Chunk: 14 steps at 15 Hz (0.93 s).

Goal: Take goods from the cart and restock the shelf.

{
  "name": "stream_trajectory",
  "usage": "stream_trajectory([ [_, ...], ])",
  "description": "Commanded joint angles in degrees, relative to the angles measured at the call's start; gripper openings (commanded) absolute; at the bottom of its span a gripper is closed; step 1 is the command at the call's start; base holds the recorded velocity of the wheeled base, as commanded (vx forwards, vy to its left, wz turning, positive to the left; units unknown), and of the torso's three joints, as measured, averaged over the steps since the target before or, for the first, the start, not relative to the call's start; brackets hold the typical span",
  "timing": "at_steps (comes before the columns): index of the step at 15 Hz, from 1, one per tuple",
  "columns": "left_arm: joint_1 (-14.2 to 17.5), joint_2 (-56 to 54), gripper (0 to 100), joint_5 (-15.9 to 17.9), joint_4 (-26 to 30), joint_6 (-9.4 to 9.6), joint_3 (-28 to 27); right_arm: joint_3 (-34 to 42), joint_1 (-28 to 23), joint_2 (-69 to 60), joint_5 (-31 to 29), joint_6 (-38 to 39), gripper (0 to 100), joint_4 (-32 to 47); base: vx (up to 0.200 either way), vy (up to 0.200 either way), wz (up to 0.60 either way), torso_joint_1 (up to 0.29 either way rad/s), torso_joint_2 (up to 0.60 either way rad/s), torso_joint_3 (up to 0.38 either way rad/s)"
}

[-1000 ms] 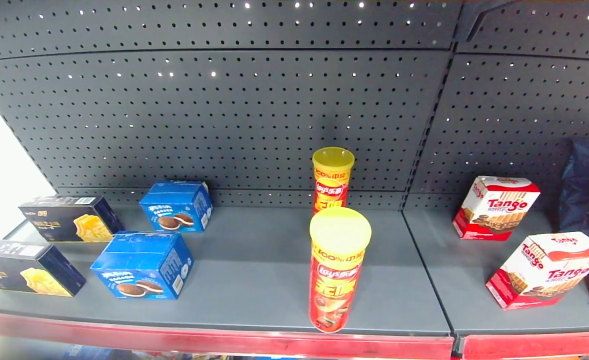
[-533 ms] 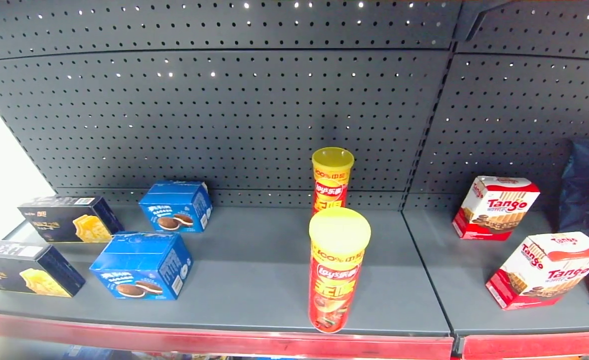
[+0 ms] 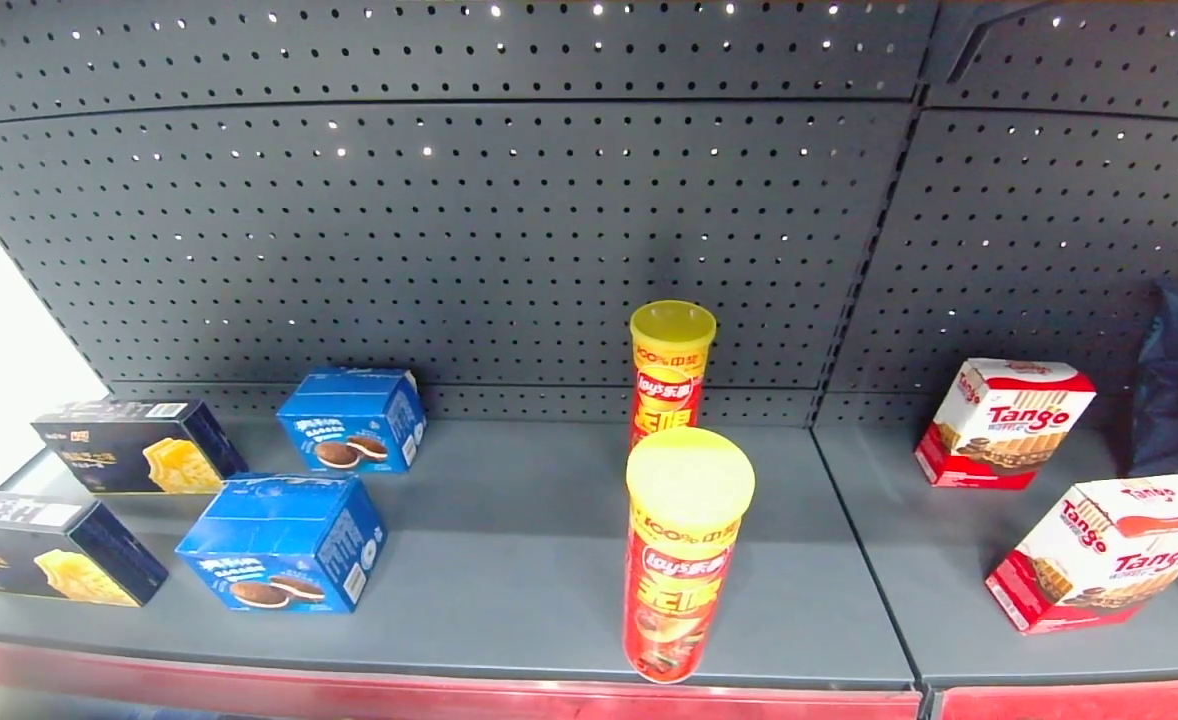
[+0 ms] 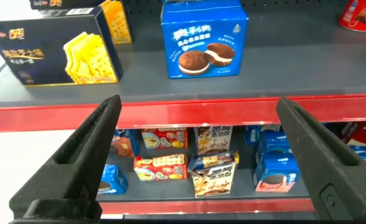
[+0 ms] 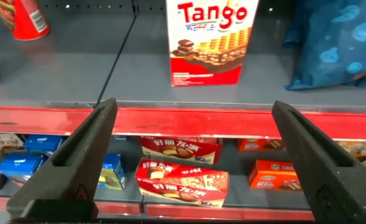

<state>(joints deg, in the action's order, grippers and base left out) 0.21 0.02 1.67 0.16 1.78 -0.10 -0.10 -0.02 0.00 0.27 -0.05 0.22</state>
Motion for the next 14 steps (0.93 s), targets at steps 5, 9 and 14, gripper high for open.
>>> stream_trajectory([
  [5,-0.03,-0.02,100,0.0,0.02,-0.02,0.01,0.01,-0.06,0.0,0.08,-0.04,100,0.04,0.0,0.0,0.0,0.0,0.0,0.0],
  [9,-0.03,-0.02,100,0.09,0.02,0.15,0.01,0.01,-0.06,0.0,0.08,-0.04,100,0.04,0.0,0.0,0.0,0.0,0.0,0.0],
  [14,-0.03,-0.02,100,0.09,0.02,0.07,0.01,0.01,-0.06,0.0,0.17,-0.04,100,0.04,0.0,0.0,0.0,0.0,0.0,0.0],
])
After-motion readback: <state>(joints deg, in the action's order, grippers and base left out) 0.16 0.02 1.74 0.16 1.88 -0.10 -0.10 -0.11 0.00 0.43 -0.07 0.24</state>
